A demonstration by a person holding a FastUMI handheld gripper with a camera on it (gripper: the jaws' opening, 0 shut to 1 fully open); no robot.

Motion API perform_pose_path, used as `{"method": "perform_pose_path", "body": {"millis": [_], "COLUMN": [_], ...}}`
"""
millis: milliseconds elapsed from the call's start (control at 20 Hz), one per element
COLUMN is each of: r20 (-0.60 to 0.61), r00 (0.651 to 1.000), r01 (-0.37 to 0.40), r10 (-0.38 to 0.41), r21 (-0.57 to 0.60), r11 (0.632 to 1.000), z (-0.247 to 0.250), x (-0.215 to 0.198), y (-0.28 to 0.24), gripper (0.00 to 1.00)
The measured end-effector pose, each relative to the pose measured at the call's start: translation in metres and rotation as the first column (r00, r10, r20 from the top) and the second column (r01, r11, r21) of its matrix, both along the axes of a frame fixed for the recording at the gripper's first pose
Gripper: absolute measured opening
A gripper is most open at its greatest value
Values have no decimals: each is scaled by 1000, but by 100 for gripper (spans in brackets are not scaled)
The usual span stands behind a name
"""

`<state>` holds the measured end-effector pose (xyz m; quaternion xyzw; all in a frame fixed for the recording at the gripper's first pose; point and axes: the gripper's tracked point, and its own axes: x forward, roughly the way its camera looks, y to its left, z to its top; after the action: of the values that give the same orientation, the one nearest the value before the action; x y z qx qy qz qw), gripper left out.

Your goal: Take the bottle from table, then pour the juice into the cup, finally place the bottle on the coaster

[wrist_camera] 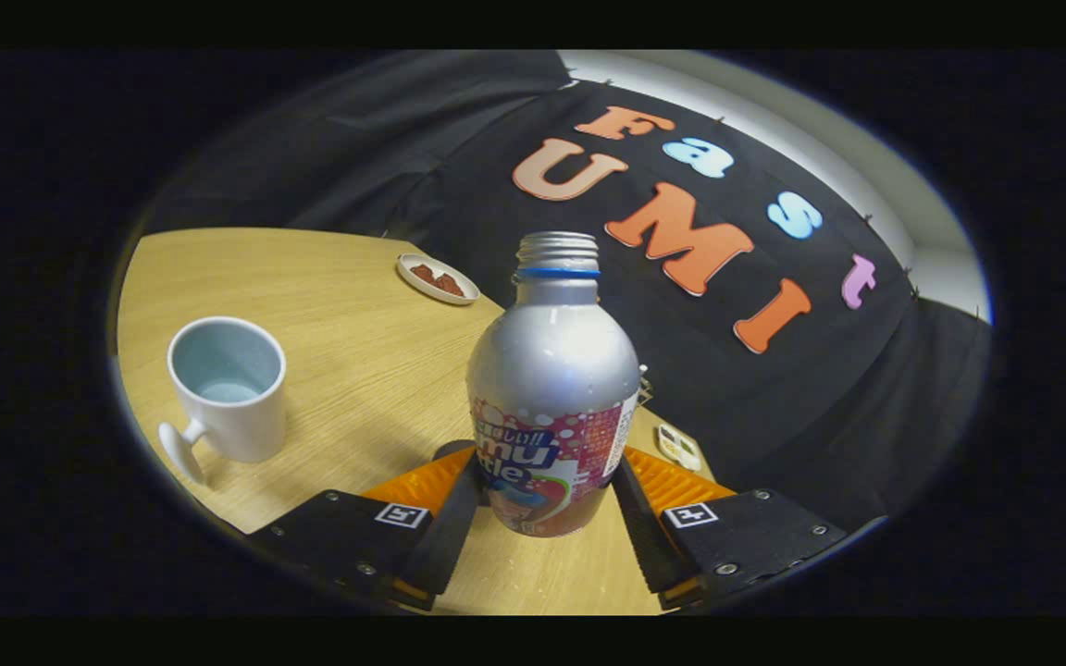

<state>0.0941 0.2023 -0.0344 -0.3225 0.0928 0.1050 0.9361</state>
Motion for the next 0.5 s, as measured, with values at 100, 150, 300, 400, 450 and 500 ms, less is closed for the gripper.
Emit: {"method": "perform_pose_path", "body": {"millis": [100, 150, 300, 400, 450, 500], "r20": [-24, -36, -96, -138, -156, -168], "r00": [1000, 999, 995, 990, 988, 986], "r01": [15, 22, 59, 80, 88, 94], "r10": [-13, -16, -30, -26, -20, -15], "r21": [109, 165, 321, 403, 444, 478], "r11": [994, 986, 945, 912, 892, 873], "z": [0, 0, -11, -21, -25, -29], "x": [7, 12, 24, 31, 37, 43], "y": [1, 1, 2, 3, 4, 4], "gripper": [78, 77, 77, 77, 77, 77]}}
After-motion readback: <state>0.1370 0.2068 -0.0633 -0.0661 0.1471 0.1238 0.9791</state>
